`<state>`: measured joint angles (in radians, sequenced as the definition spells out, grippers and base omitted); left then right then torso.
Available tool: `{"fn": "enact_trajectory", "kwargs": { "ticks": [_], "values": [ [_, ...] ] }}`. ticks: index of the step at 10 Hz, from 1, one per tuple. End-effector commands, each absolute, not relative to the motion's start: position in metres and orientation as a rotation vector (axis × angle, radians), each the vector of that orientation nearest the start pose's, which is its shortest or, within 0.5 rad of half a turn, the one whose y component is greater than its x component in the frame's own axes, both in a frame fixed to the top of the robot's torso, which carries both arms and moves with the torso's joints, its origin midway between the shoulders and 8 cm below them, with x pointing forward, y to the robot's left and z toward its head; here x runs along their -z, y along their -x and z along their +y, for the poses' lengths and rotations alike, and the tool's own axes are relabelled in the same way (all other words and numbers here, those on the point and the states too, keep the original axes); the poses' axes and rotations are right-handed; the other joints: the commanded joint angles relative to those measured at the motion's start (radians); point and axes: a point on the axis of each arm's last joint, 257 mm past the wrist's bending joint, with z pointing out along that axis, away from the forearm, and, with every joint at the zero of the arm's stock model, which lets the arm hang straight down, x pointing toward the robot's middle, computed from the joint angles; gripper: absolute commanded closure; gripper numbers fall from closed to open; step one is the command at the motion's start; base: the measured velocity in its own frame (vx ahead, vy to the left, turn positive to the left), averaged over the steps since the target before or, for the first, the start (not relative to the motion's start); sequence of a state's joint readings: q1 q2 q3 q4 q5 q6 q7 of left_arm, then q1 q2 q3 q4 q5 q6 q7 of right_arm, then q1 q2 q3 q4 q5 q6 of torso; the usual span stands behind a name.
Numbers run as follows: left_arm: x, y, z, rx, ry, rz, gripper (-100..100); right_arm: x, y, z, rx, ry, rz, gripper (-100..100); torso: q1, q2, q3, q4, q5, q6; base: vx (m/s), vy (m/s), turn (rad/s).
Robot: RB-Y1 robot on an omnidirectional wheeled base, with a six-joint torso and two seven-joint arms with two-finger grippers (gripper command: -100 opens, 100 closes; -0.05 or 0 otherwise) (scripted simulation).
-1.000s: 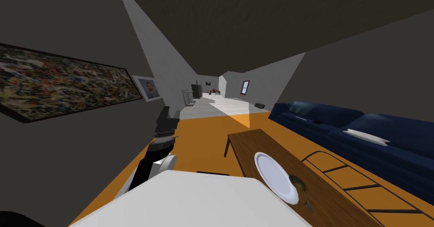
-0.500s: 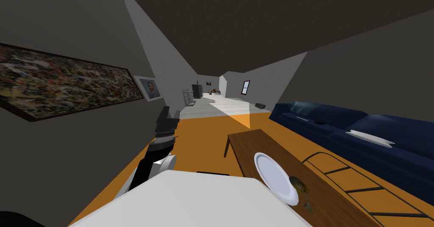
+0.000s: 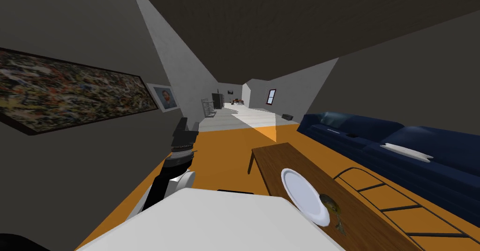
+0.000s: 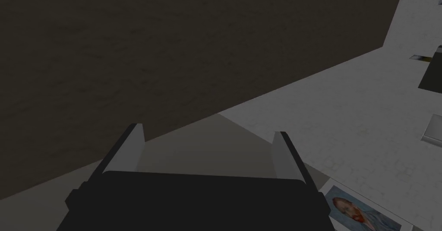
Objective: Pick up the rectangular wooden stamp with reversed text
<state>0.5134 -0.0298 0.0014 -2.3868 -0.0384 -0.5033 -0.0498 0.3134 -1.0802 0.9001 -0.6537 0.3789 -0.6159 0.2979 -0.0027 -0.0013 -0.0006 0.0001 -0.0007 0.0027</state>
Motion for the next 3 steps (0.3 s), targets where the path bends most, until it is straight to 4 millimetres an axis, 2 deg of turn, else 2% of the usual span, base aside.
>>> {"fn": "enact_trajectory", "kwargs": {
  "ticks": [1,2,3],
  "values": [
    [-0.0674,-0.3192,0.2747,1.242,0.558,0.552,0,0.5187,0.0082,-0.5876,-0.109,0.361,2.973,100,0.0,0.0,0.0,0.0,0.0,0.0,0.01,0.039,-0.071],
    [-0.0674,-0.3192,0.2747,1.242,0.558,0.552,0,0.5222,0.0085,-0.5844,-0.109,0.36,2.973,100,0.001,0.0,0.0,0.0,0.0,0.0,0.005,0.016,-0.014],
    [-0.0674,-0.3192,0.2747,1.242,0.558,0.552,0,0.5213,0.0085,-0.5851,-0.108,0.359,2.973,0,0.0,0.0,0.0,0.0,0.0,-0.001,0.0,0.0,0.0]
  ]
}}
